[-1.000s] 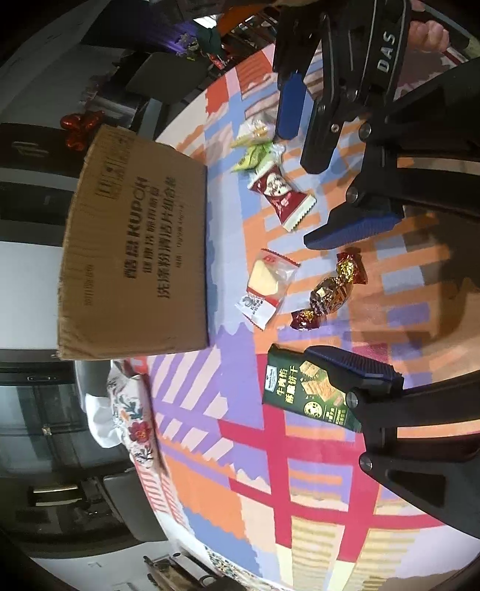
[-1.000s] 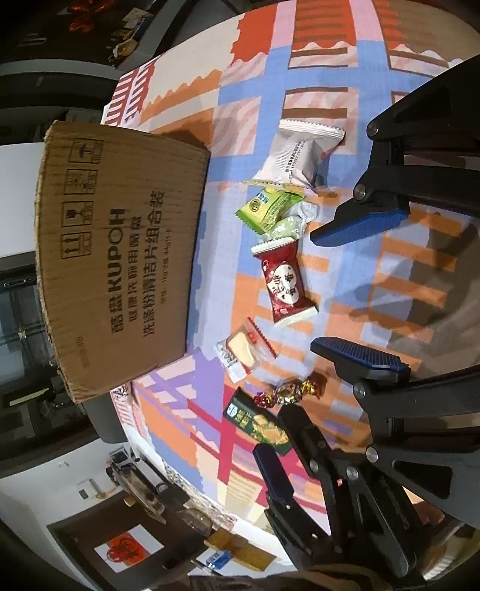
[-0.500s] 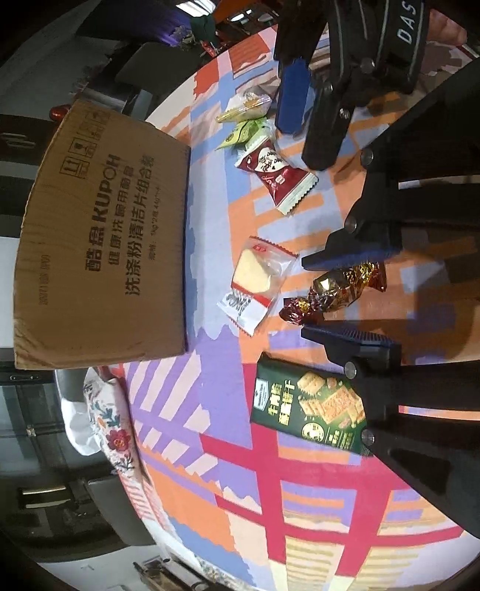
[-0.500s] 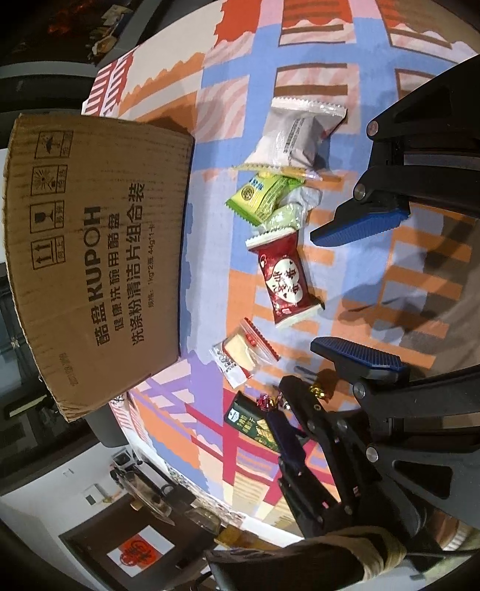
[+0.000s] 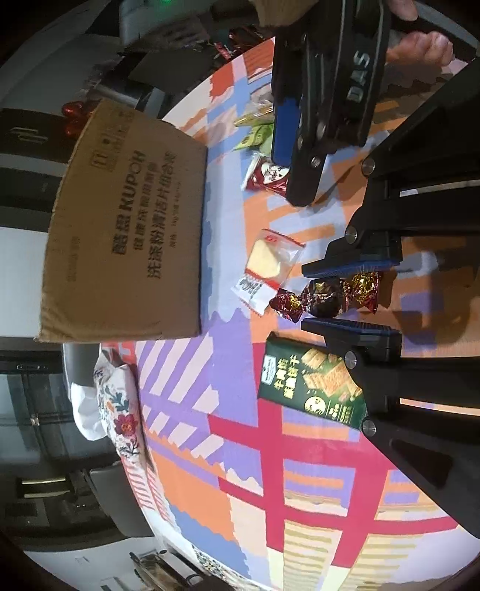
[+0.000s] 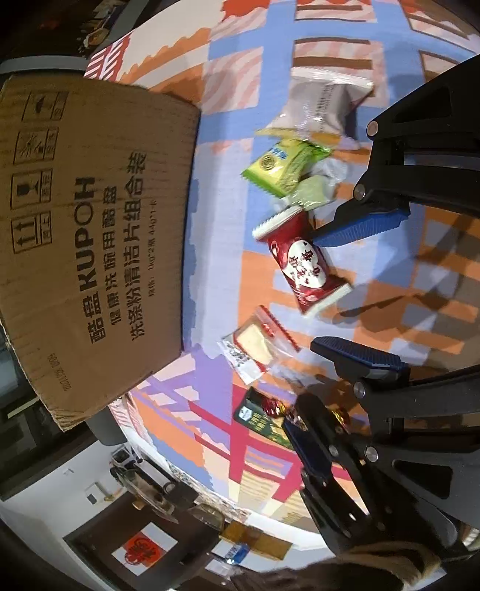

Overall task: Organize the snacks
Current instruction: 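Grasp the gold chocolates with the left gripper while the right grasps the red-and-white candy, then carry both candies over the box and open both grippers to drop them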

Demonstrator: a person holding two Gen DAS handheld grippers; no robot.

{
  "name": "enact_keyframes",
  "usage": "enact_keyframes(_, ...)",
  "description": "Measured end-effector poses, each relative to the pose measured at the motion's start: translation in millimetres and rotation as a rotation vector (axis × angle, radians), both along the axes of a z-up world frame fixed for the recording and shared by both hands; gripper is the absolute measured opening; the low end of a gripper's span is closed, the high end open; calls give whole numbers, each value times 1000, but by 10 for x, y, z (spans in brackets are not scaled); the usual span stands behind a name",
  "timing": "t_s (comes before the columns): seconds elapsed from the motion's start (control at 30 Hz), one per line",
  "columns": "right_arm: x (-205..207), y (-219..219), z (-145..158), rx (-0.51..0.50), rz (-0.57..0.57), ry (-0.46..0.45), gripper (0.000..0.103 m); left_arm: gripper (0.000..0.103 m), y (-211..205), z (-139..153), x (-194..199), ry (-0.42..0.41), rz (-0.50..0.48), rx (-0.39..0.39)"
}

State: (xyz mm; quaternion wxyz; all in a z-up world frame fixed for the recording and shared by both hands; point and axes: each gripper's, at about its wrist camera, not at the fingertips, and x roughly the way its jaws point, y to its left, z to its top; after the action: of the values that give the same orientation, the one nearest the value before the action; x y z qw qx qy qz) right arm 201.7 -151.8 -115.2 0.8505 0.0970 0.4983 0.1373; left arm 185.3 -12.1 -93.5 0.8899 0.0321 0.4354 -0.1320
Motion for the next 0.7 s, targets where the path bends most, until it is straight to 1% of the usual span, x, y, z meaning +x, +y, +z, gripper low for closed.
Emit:
enact_keyframes(0.13,124,31,-19,-17,-16,2,50,22,15,47,12,-7,10,6)
enact_keyframes(0.17,151,44,-28,-27,-19,4,45,22,16,53,14,-8,11,9)
enact_keyframes(0.3,211,89,-31,-83,-22,-1,37,22,14,62,29,-5,13,8)
enact_keyframes(0.37,225,92,-34,-106,-26,0,29,22,6,64,33,-4,14,8)
enact_keyframes(0.43,234,85,-36,-122,-27,1,24,22,2,64,42,1,15,6)
enact_keyframes(0.7,156,9,27,-88,-33,-6,24,22,-41,163,10,-12,4,-1)
